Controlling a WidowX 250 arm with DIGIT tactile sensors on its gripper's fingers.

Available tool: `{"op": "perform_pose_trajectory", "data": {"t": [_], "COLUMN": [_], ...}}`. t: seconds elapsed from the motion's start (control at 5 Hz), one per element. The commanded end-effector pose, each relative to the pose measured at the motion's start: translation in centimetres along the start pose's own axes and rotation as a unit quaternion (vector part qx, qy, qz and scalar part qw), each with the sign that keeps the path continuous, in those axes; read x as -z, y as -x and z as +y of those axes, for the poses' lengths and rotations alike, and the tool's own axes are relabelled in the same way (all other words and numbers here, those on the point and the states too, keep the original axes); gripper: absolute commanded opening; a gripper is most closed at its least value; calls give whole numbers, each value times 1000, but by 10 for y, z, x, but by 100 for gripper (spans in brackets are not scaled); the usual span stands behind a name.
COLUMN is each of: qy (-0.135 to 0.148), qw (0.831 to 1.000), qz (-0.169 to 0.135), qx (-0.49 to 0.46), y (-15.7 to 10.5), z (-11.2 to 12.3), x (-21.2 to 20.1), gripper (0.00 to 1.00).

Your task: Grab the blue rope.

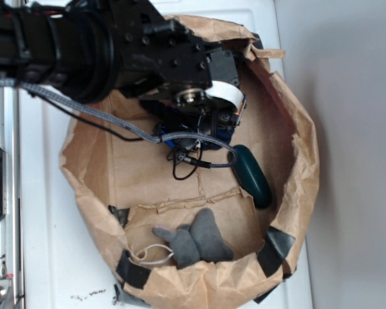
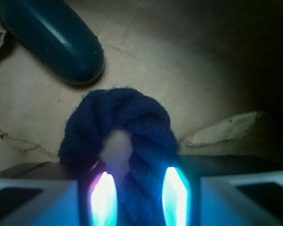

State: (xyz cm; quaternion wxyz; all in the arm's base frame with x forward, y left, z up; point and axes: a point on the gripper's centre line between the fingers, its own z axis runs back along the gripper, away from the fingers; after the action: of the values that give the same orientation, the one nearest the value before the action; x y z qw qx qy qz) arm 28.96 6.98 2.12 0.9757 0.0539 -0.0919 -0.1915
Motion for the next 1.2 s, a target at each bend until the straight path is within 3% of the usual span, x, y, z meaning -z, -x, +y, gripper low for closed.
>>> {"op": "perform_pose_trajectory", "data": {"t": [0.0, 0.4, 0.6, 1.0], "qy": [-5, 41, 76, 91], "qw": [1000, 995, 992, 991], "qz": [-24, -73, -82, -82], "qx": [-17, -46, -57, -60], "y": [14, 26, 27, 33], "z": [-14, -37, -36, -41], "x": [-22, -96, -119, -136], "gripper": [0, 0, 0, 0]}}
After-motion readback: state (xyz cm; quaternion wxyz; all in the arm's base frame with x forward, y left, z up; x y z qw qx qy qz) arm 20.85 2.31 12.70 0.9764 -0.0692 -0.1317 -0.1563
